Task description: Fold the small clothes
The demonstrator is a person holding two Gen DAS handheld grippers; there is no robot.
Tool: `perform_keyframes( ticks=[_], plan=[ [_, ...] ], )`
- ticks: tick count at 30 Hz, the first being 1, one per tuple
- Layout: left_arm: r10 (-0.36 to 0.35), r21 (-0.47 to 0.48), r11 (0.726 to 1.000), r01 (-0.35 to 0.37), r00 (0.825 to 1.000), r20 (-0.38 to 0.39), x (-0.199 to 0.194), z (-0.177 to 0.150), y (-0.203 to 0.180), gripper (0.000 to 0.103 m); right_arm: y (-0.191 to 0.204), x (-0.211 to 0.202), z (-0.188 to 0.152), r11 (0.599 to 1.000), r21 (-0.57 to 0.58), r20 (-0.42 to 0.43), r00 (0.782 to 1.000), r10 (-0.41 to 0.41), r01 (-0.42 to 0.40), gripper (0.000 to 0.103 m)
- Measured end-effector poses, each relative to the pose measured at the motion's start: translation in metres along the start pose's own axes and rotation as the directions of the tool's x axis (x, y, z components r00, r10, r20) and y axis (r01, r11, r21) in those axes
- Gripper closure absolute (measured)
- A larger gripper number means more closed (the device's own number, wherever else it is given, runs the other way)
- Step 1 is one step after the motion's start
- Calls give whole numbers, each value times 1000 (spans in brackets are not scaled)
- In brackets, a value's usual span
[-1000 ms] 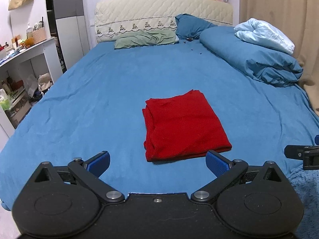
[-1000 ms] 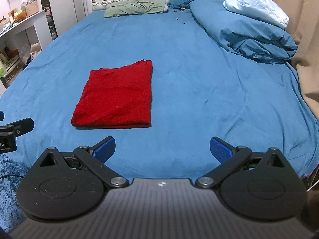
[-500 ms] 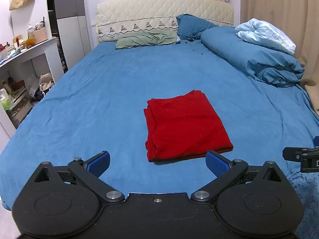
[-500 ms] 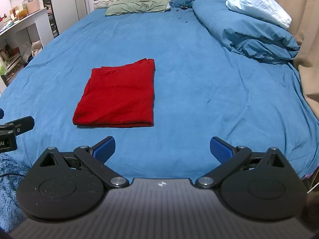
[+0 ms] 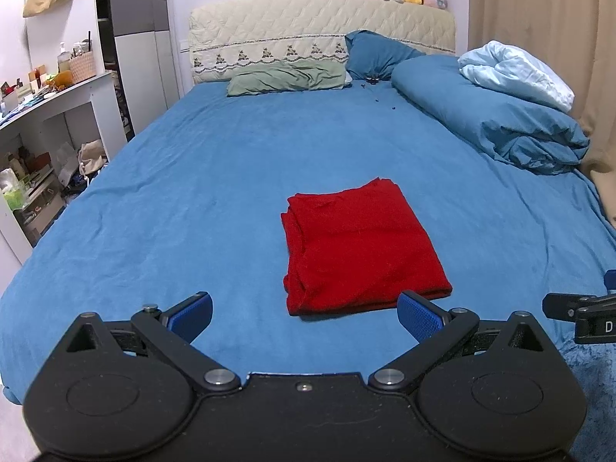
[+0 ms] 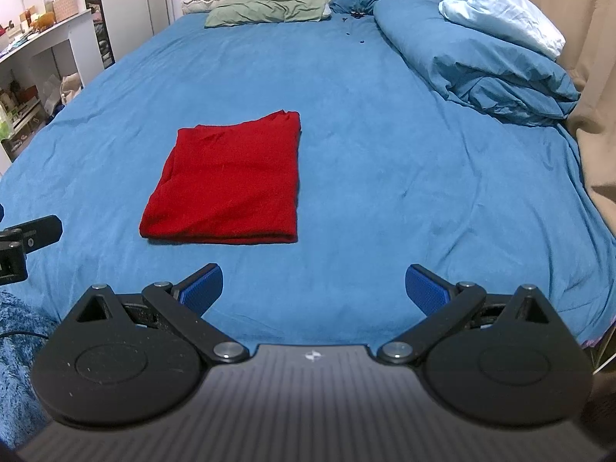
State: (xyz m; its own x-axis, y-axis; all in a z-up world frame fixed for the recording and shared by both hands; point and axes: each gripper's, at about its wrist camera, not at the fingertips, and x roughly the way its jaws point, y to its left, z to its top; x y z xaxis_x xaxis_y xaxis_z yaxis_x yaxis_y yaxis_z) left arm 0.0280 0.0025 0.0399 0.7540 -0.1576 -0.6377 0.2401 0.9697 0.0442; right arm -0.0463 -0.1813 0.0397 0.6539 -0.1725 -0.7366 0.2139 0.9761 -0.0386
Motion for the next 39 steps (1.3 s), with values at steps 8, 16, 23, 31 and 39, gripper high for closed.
perform_keyframes(
  ticks=[8,16,23,31,39],
  plan=[
    [7,-5,1000,-7,1000,4,0,1,0,0,3,1,0,1000,6,-2,1000,5,-5,0],
    [10,-8,1000,-10,1000,3,0,1,1,0,3,2,0,1000,5,-3,1000,9,-9,0],
    [9,-15,1000,-9,1000,8,0,1,3,0,2,6,1,1000,-1,-7,1000,16,-16,0],
    [11,-11,1000,-10,1000,14,2,1,2,0,2,7,2,1000,-3,-10,1000,18,-18,0],
    [21,-6,1000,-20,1000,14,7,-1,1,0,1,12,4,1000,-3,-15,1000,22,-22,0]
  ],
)
